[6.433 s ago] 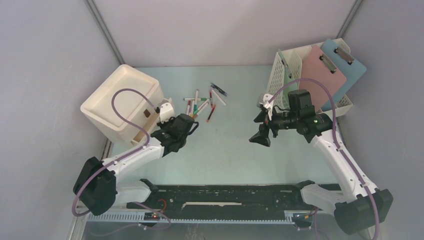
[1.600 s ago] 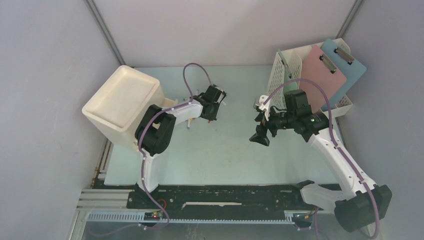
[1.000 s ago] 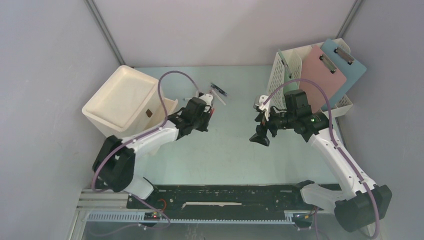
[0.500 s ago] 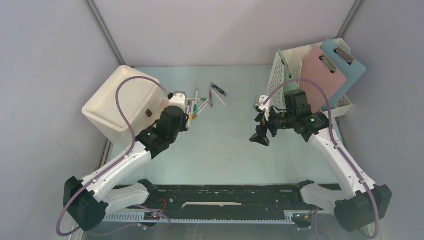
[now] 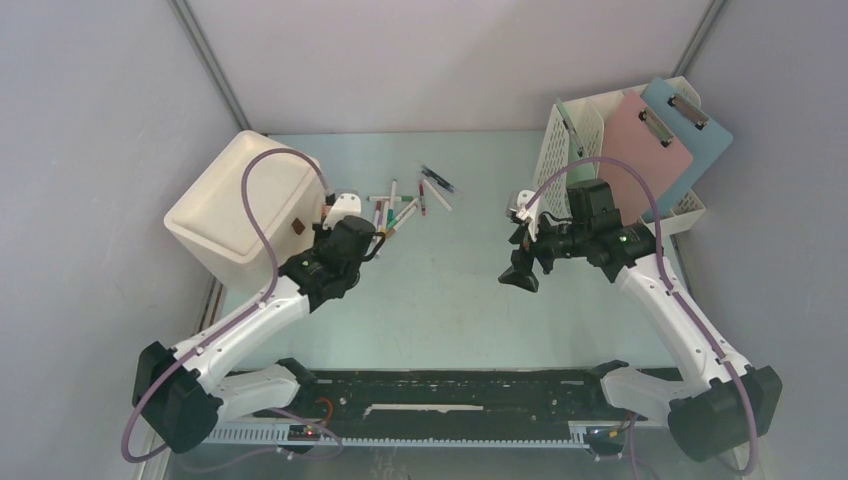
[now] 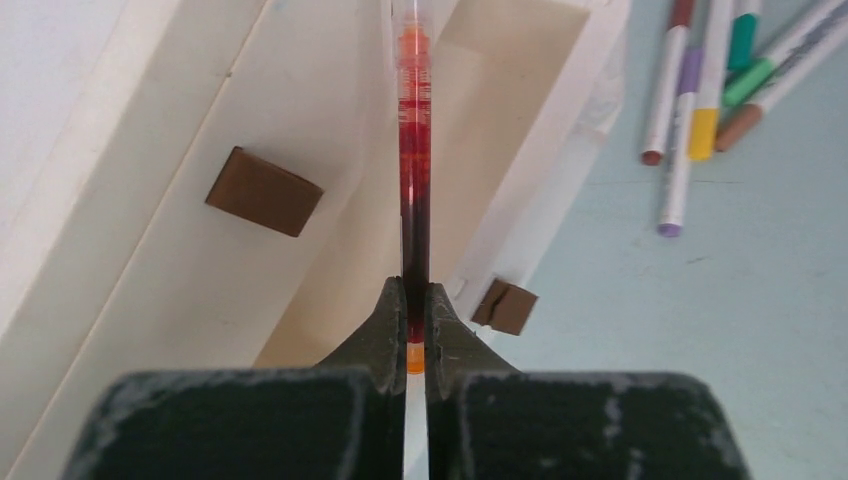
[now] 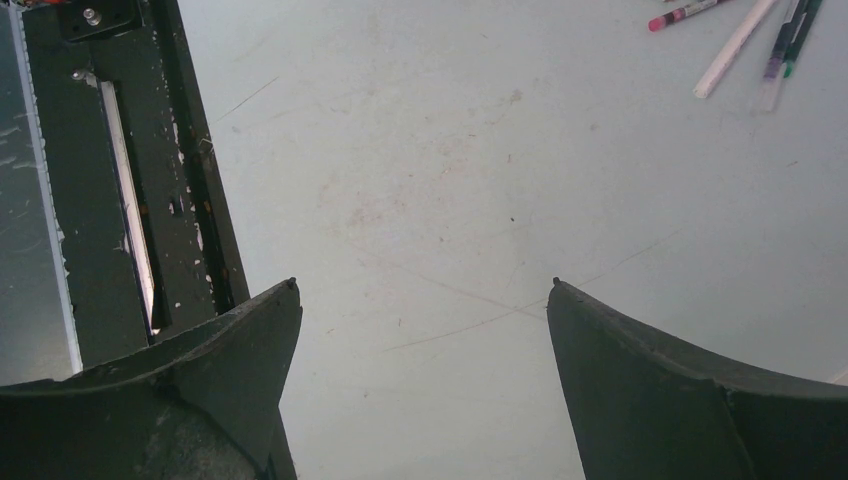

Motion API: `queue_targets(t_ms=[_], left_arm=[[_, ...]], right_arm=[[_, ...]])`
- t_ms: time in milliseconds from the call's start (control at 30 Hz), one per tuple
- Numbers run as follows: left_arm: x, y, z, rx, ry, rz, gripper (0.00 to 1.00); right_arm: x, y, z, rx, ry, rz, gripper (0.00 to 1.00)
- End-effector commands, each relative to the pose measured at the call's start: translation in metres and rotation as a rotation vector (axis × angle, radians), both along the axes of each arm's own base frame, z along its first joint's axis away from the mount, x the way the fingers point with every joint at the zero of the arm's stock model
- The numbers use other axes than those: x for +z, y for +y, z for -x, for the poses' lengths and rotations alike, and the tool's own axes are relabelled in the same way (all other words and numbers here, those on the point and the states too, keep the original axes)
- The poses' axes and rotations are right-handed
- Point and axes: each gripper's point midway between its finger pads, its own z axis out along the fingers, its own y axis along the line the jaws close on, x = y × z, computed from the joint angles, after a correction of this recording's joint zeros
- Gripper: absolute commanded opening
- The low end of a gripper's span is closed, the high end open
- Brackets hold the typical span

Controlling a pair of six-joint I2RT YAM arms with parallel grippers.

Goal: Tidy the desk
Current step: Place the stationery in the drawer.

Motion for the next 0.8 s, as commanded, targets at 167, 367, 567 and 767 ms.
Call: queue_targets(t_ms=[167, 367, 567, 767], left_arm=[[0.018, 0.032, -0.002, 0.157, -0.014, -0.195, 0.12], [0.016, 0.036, -0.001, 0.188, -0.010, -0.220, 0.40], [0.019, 0.030, -0.001, 0.169, -0.004, -0.158, 0.50], [0.020, -0.003, -0.006, 0.017, -0.008, 0.040, 0.63]], right_arm=[[-0.001, 0.002, 0.002, 0.021, -0.005, 0.001, 1.00], [-0.001, 0.002, 0.002, 0.020, -0.006, 0.001, 1.00], [-0.002, 0.002, 0.001, 0.020, 0.002, 0.000, 1.00], [-0.005, 0.004, -0.001, 0.032, 0.026, -0.016, 1.00]])
